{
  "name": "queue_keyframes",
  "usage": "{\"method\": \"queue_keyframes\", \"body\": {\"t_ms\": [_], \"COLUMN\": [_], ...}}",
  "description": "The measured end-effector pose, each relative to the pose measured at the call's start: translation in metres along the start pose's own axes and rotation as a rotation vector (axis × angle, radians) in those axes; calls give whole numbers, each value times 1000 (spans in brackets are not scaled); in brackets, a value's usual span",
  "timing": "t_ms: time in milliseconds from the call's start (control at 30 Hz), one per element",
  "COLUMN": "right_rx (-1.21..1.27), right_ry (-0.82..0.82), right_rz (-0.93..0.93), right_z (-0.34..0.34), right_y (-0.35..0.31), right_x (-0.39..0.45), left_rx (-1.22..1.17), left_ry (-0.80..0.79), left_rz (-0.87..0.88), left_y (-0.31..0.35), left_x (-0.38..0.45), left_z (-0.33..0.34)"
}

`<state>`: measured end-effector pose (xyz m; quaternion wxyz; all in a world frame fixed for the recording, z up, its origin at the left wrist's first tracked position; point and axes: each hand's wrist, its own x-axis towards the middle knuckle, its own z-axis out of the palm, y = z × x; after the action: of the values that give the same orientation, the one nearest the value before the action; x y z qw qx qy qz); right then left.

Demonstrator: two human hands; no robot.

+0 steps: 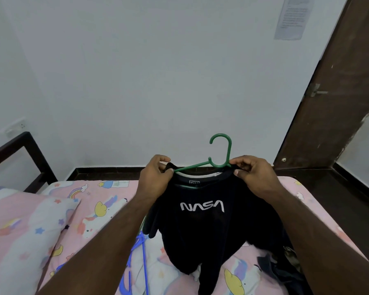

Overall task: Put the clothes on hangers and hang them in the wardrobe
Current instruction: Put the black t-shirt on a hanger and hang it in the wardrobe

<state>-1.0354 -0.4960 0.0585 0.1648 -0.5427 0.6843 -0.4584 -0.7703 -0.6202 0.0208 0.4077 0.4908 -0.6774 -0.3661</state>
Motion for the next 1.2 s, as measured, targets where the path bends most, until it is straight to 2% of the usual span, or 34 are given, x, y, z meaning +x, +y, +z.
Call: {"method": "queue_keyframes", "body": {"t_ms": [100, 167, 233, 300, 367, 433, 467, 500, 533, 600, 633, 733, 800, 967, 1133, 1200], "right_rx": [4, -17, -52, -77, -58, -16, 12, 42, 72, 109, 124, 168, 181, 173, -199, -236], "right_ry": [-59, -98, -130, -142, -131, -86, -65, -50, -38, -21, -16, -7, -5, -52, -55, 24], "right_rz": [-4, -7, -7, -8, -4, -4, 1, 9, 19, 32, 34, 25, 7, -9, 1, -22], "right_z": [1, -1, -3, 0, 6, 11, 12, 11, 10, 6, 5, 1, 0, -11, -29, -30], "right_y": [-3, -5, -7, -7, -7, -7, -5, -4, -3, 1, 2, 3, -2, -18, -24, -29], "right_x": [1, 0, -1, -1, -1, 1, 2, 2, 1, 0, 0, 3, 5, 10, 22, 26], "left_rx": [7, -47, -108, -169, -202, -291, -313, -324, -275, -34, 103, 429, 567, 408, 415, 432], "left_ry": [-2, 77, 85, -7, -173, -345, -364, -318, -222, -56, -65, -280, -354, -270, -86, -119], "left_rz": [41, 8, -32, 16, 107, 84, 42, 15, 18, 62, 89, 179, 244, 284, 415, 388], "left_y": [7, 10, 15, 28, 44, 58, 61, 58, 52, 31, 24, 18, 23, 46, 86, 90], "left_x": [2, 8, 10, 6, -2, -8, -9, -6, -1, 11, 16, 19, 20, 26, 45, 48], "left_z": [-2, -10, -17, -17, -10, -5, -7, -8, -12, -21, -24, -23, -16, -13, -28, -29]}}
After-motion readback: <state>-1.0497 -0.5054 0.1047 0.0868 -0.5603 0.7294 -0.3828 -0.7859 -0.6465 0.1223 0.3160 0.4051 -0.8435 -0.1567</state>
